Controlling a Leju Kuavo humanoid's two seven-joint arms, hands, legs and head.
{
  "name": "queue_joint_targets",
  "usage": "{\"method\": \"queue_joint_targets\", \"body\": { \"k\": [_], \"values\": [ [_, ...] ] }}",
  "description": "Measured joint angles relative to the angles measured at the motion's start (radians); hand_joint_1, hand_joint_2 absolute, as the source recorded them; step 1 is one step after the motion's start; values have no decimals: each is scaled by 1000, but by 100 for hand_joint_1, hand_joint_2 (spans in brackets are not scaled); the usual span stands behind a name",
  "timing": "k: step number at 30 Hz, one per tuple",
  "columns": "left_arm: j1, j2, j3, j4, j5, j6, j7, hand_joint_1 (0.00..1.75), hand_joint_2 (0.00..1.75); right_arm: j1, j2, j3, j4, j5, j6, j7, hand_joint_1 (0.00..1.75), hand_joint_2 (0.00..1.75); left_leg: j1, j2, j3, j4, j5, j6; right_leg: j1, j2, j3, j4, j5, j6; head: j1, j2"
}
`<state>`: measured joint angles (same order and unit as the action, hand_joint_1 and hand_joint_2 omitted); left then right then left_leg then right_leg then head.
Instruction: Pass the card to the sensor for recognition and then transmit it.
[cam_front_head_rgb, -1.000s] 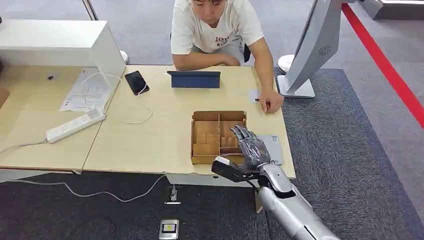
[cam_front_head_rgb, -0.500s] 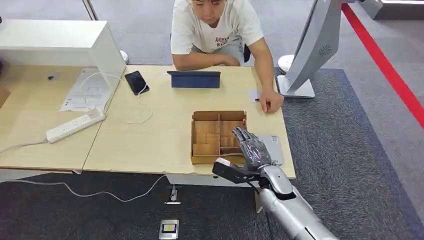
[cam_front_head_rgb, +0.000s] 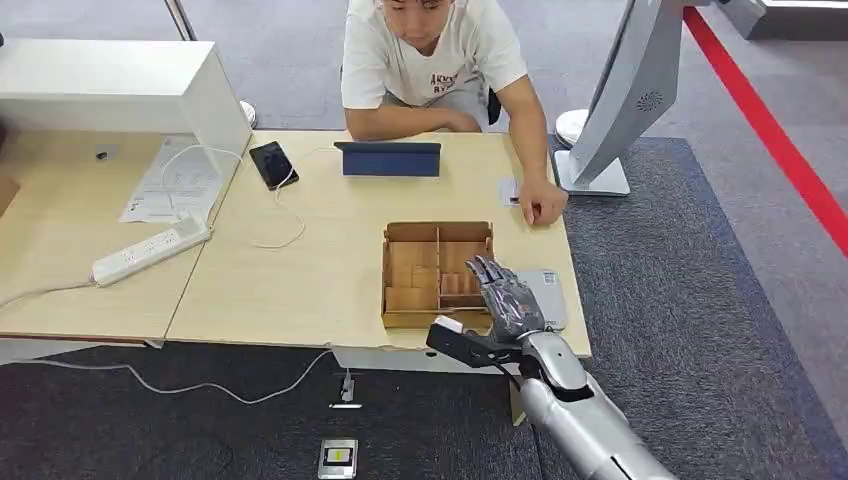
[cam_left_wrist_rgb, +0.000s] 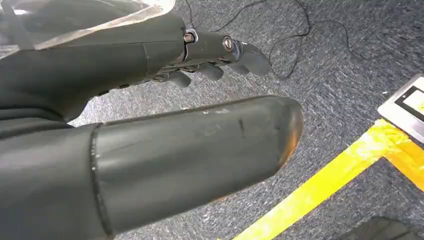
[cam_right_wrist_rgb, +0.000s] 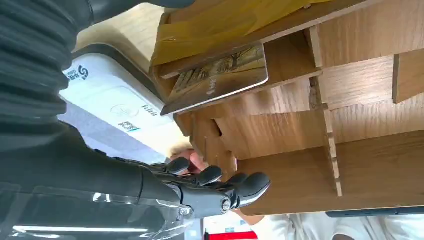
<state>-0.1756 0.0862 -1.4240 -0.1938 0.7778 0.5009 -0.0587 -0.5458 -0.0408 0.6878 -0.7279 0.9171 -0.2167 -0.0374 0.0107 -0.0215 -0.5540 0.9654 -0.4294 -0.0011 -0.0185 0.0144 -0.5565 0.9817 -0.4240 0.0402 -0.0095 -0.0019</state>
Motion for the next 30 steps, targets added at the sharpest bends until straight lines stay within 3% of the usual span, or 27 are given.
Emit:
{"method": "queue_joint_targets", "body": {
  "k": [24,25,26,29,30],
  "values": [
    [0,0,0,0,0,1,0,0,0,-2,2,0,-5,0,0,-8,0,175,0,0,0,0,0,0,0,0,0,0,0,0,0,0],
    [0,0,0,0,0,1,0,0,0,-2,3,0,-5,0,0,-8,65,175,0,0,0,0,0,0,0,0,0,0,0,0,0,0],
    [0,0,0,0,1,2,0,0,0,-2,5,0,-5,0,0,-10,77,175,0,0,0,0,0,0,0,0,0,0,0,0,0,0],
    [0,0,0,0,2,2,0,0,0,-2,8,0,-5,0,0,-11,58,175,0,0,0,0,0,0,0,0,0,0,0,0,0,0],
    [0,0,0,0,4,3,1,0,0,-3,8,0,-5,0,0,-13,61,175,0,0,0,0,0,0,0,0,0,0,0,0,0,0]
  ]
}}
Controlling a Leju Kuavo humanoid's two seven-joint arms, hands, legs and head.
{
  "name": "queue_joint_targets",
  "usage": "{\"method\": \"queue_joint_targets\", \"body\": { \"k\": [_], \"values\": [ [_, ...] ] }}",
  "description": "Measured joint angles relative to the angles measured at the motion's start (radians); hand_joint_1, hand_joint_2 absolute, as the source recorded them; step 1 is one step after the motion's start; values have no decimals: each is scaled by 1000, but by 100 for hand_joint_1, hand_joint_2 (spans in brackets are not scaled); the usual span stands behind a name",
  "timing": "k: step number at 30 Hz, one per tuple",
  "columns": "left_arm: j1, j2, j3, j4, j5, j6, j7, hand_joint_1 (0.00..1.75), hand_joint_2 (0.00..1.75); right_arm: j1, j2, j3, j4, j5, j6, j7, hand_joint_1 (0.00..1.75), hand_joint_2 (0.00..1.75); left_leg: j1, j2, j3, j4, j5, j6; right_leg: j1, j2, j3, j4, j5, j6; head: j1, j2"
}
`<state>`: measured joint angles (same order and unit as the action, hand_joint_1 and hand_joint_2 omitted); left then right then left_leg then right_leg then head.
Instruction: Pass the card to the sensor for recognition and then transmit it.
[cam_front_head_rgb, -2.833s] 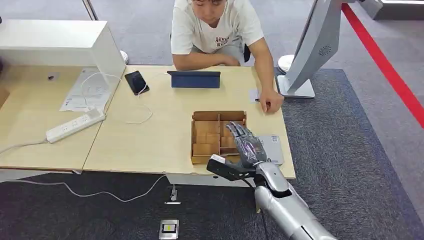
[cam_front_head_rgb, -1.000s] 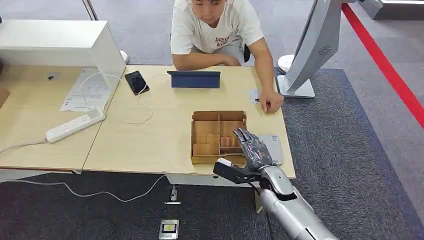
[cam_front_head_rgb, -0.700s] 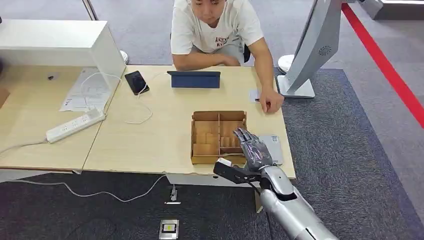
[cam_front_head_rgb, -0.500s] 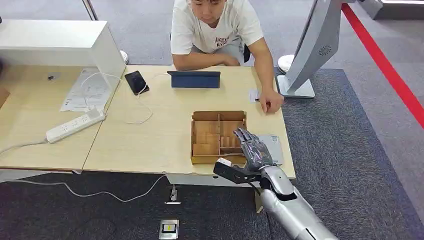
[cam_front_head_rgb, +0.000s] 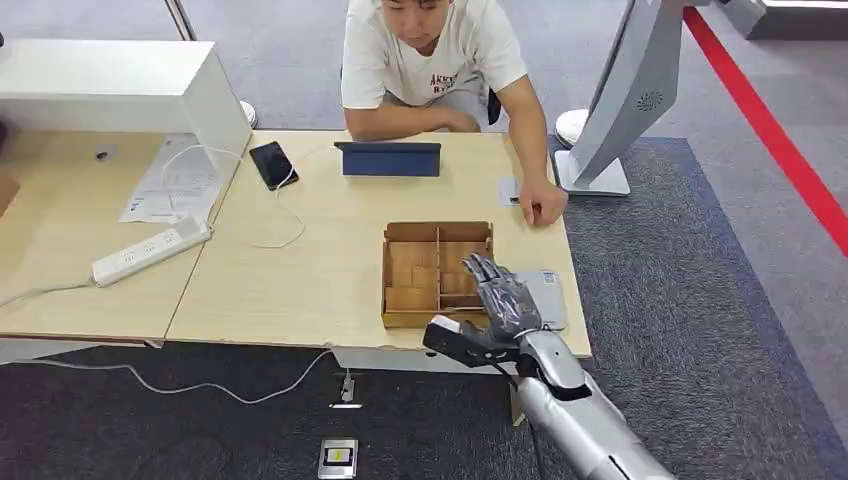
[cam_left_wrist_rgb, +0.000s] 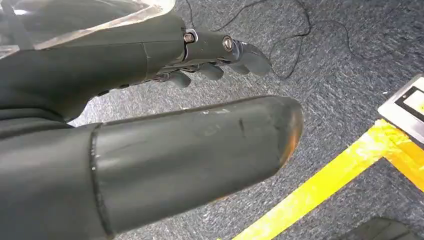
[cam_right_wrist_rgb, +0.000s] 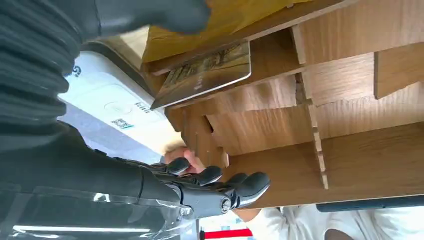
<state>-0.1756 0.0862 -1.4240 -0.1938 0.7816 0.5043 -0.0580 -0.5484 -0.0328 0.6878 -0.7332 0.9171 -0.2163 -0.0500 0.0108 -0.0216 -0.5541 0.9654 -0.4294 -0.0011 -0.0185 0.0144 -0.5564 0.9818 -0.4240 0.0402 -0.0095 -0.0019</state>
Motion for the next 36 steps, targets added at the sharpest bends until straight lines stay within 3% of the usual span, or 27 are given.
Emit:
{"method": "queue_joint_targets", "body": {
  "k": [3,6,7,9,36],
  "values": [
    [0,-3,0,0,5,4,12,0,0,-4,0,0,0,-2,2,-7,73,175,0,0,0,0,0,0,0,0,0,0,0,0,0,0],
    [0,-5,0,0,5,7,14,0,0,-10,3,0,0,-3,1,-16,73,175,0,0,0,0,0,0,0,0,0,0,0,0,0,0],
    [0,-5,0,0,5,7,15,0,0,-11,5,0,0,-4,1,-16,148,175,0,0,0,0,0,0,0,0,0,0,0,0,0,0],
    [0,-6,0,0,6,7,15,0,0,-15,7,0,1,-6,2,-17,175,175,0,0,0,0,0,0,0,0,0,0,0,0,0,0],
    [0,-9,0,0,18,7,17,0,0,-22,15,0,3,-12,29,-22,175,175,0,0,0,0,0,0,0,0,0,0,0,0,0,0]
  ]
}}
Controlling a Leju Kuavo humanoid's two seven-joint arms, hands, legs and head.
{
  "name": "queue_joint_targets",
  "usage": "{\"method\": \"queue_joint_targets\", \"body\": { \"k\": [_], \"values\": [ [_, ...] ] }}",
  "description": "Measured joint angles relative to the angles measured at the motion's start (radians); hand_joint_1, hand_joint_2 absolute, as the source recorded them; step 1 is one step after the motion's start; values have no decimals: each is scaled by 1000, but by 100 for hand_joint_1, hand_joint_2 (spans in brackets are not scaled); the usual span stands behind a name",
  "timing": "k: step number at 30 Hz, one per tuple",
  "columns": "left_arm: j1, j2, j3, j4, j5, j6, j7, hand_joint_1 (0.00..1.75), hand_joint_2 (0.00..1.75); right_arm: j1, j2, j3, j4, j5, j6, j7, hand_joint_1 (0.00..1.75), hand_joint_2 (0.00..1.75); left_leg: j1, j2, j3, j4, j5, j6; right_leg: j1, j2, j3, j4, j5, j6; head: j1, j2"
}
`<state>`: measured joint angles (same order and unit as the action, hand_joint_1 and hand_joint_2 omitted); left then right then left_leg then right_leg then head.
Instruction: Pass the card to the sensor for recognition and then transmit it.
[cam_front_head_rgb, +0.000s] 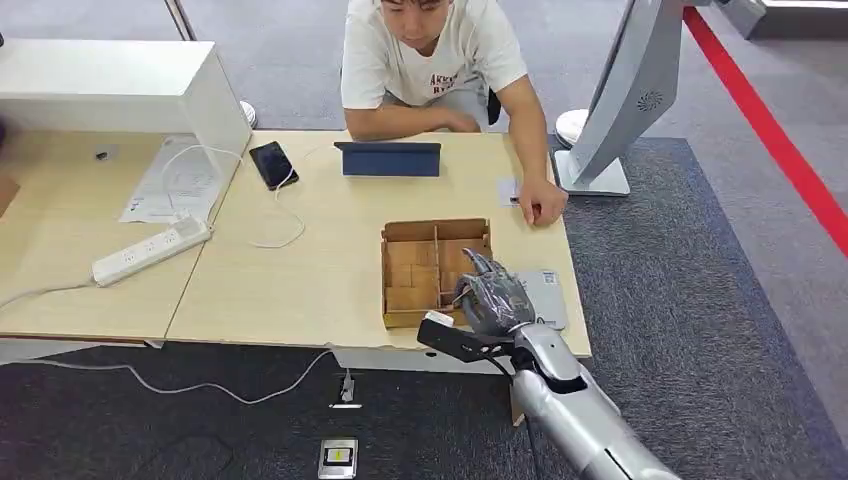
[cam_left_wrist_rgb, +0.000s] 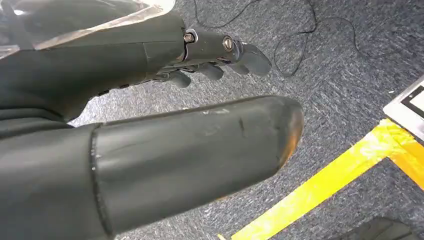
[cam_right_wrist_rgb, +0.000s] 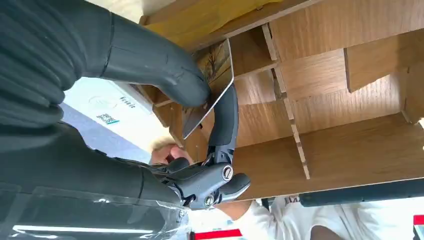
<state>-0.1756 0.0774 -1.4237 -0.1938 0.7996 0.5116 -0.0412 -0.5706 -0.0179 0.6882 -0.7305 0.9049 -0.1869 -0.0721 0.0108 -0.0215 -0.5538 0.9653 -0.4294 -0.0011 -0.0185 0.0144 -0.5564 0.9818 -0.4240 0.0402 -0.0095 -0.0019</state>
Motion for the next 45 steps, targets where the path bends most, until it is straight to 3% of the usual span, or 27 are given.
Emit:
{"method": "queue_joint_targets", "body": {
  "k": [16,26,45],
  "values": [
    [0,0,0,0,-3,2,-11,0,0,9,-10,-5,-6,-29,-51,-4,175,175,0,0,0,0,0,0,0,0,0,0,0,0,0,0],
    [1,0,0,0,-10,3,-16,0,0,-76,-48,-78,-55,-69,-88,-13,175,175,0,0,0,0,0,0,0,0,0,0,0,0,0,0],
    [0,0,0,0,-24,5,-32,0,0,-83,-76,-153,-111,-80,-122,-5,175,175,0,0,0,0,0,0,0,0,0,0,0,0,0,0]
  ]
}}
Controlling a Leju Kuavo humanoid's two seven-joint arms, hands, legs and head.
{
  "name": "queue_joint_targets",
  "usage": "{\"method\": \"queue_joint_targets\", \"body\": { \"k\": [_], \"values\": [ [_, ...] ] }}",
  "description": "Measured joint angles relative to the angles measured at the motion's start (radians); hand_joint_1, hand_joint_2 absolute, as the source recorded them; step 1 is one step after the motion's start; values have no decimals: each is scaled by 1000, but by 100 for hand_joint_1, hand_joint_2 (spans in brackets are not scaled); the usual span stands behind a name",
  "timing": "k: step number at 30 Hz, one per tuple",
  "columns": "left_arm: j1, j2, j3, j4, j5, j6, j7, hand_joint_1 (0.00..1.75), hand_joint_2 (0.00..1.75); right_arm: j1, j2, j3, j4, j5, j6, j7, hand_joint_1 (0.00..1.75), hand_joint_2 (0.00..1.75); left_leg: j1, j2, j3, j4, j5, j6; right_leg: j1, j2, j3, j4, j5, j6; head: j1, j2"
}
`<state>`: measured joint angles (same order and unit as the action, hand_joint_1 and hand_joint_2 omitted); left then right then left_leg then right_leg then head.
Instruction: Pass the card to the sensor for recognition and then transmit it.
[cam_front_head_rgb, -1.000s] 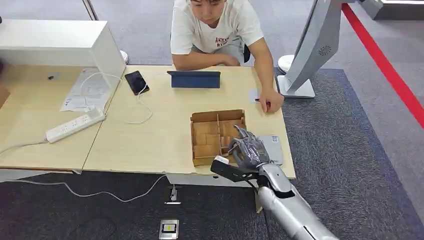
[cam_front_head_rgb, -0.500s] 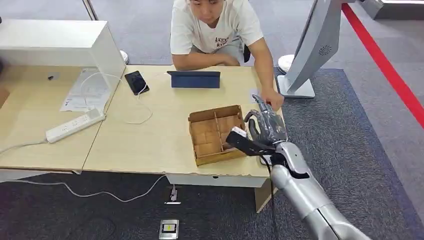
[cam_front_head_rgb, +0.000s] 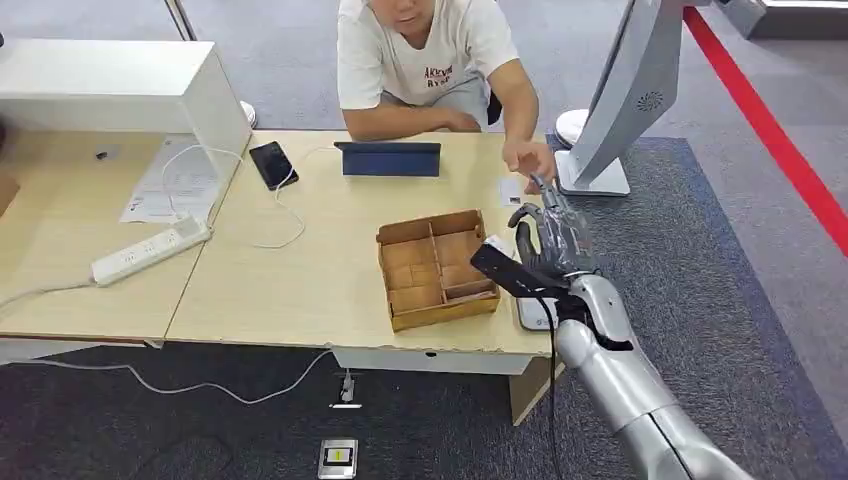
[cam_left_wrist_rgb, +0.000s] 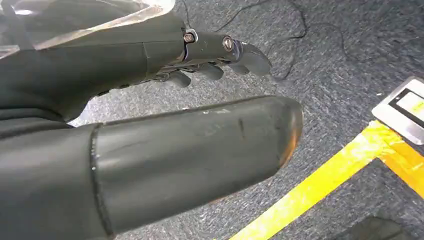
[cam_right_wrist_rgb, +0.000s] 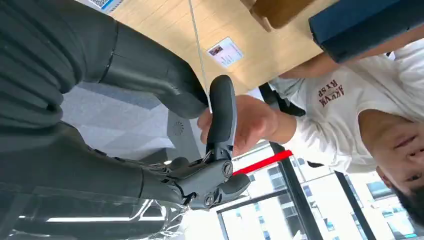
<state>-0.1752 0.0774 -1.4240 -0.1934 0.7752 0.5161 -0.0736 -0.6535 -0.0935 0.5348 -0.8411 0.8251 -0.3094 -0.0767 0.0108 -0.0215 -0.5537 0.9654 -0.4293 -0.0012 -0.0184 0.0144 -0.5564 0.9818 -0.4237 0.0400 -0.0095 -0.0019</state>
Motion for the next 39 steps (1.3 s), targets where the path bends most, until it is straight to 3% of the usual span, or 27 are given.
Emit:
{"method": "queue_joint_targets", "body": {
  "k": [16,39],
  "values": [
    [-1,9,-3,1,-12,-11,-18,0,0,2,-16,-48,-36,12,6,10,175,175,0,0,0,0,0,0,0,0,0,0,0,0,0,0],
    [-1,13,-7,1,-34,-12,-33,0,0,-29,-18,-51,-47,39,2,-10,175,175,0,0,-1,0,0,0,0,0,0,0,0,0,0,0]
  ]
}}
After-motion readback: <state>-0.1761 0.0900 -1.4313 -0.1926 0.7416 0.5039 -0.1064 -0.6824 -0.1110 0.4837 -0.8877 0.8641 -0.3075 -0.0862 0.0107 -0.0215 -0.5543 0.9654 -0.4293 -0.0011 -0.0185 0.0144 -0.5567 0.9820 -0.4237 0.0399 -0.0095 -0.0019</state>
